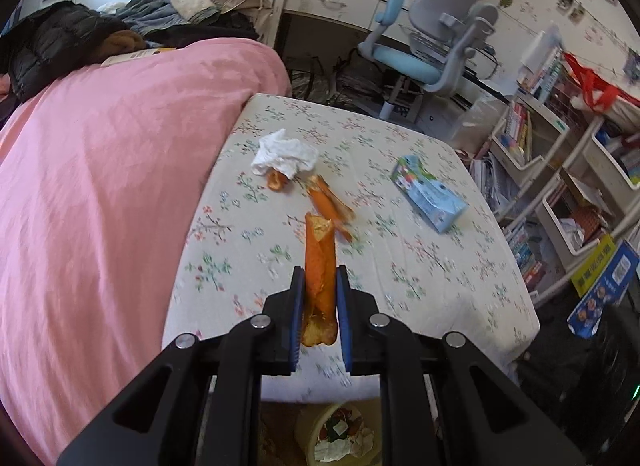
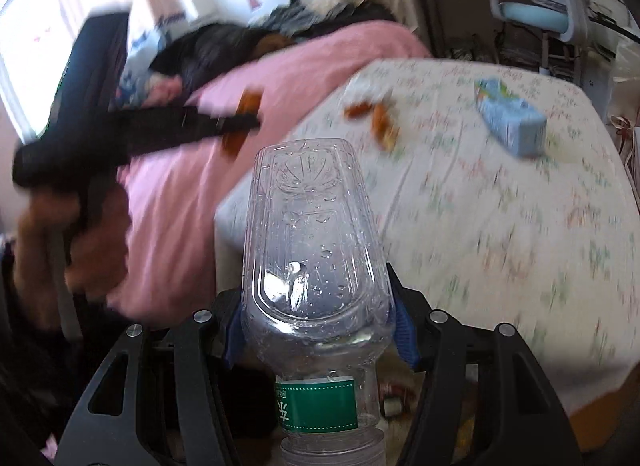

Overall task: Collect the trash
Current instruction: 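Carry the bottle and peel over the yellow bucket and open both tools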

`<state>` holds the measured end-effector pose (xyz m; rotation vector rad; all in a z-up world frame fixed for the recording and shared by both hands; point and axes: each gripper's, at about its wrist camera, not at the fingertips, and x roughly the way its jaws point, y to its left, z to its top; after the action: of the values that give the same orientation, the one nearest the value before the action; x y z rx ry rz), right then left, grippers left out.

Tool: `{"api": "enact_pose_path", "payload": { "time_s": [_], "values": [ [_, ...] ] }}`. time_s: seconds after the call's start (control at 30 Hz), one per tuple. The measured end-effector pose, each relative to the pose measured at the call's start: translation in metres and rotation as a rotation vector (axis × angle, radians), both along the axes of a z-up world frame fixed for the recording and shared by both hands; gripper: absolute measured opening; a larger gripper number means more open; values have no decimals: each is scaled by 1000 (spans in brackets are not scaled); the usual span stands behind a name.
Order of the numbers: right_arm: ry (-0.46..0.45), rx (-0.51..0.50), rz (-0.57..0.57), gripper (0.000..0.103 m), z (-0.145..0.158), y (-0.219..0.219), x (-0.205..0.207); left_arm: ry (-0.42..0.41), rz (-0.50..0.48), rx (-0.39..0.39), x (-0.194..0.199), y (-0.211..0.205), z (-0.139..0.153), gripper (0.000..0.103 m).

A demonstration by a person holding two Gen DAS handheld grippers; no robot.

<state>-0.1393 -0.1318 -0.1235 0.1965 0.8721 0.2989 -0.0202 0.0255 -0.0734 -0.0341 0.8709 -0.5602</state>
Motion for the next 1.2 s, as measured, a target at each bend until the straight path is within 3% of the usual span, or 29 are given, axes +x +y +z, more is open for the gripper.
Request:
{"api": "enact_pose_path", "payload": {
  "time_s": [0.2,0.33,0.43,0.73,0.87,0.97,1.07,1.1,1.13,1.17,1.2],
  "values": [
    [156,-66,32,56,-47,21,-34,-4,-20,11,-25,-7,-4,16],
    [243,-187,53,57,-73,30,-31,-12,-31,22,-40,-11,-7,16],
    [273,-207,19,63,-84,26,-31,-17,-38,29,-53,-12,-9,16],
    [186,-132,-136,66,-63,-12,-29,-13,-69,62,-72,-24,-18,16],
    [103,-88,-249,73,-43,-37,-28,12,-94,87,-84,-32,-29,16],
    [43,-52,-335,74,-31,-57,-33,66,-136,122,-99,-45,-44,16],
    [5,-24,-400,75,-22,-74,-38,174,-172,165,-116,-58,-70,16],
    [-1,-20,-415,75,-21,-76,-39,220,-186,180,-120,-61,-80,19],
    [-5,-18,-428,77,-20,-79,-40,262,-189,206,-125,-65,-89,32],
    [-4,-20,-442,79,-20,-82,-41,276,-183,231,-128,-67,-95,52],
    [1,-22,-451,79,-21,-83,-41,270,-179,244,-129,-68,-95,56]
  ]
}}
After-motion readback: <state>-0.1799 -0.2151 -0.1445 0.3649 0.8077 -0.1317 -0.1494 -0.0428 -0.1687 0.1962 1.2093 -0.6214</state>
